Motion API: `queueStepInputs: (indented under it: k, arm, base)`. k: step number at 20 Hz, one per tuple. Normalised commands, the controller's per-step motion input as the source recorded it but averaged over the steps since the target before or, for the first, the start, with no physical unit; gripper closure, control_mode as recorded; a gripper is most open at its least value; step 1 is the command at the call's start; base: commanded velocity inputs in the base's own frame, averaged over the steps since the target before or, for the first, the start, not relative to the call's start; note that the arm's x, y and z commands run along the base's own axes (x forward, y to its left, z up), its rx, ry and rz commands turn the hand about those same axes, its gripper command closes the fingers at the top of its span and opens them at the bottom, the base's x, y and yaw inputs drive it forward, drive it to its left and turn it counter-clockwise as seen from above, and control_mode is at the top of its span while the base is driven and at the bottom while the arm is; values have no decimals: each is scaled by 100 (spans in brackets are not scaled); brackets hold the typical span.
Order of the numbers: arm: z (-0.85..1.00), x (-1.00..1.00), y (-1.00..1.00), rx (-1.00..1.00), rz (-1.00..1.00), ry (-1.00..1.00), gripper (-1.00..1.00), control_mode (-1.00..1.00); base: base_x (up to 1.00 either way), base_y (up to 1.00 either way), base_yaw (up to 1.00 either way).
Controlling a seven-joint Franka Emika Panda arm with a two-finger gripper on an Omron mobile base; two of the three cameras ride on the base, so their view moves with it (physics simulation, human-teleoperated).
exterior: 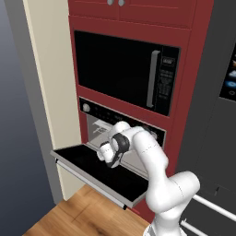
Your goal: Take the baked cake out of the oven and place it on the plate for cooling. Then close the oven door.
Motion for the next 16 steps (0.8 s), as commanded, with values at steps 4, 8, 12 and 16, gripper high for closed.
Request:
queueStepInputs:
  k: [4,8,12,16]
  arm:
    - [-43,27,-5,-3,-1,0,-100,-100]
    - [-38,9,-3,0,0,2,-100,-100]
    - [-10,0,0,0,0,2,-100,-100]
    - [-12,0,0,1,-1,7,-100,-100]
  base:
    - [0,0,0]
    - [0,0,0]
    - [0,0,0]
    - [0,0,0]
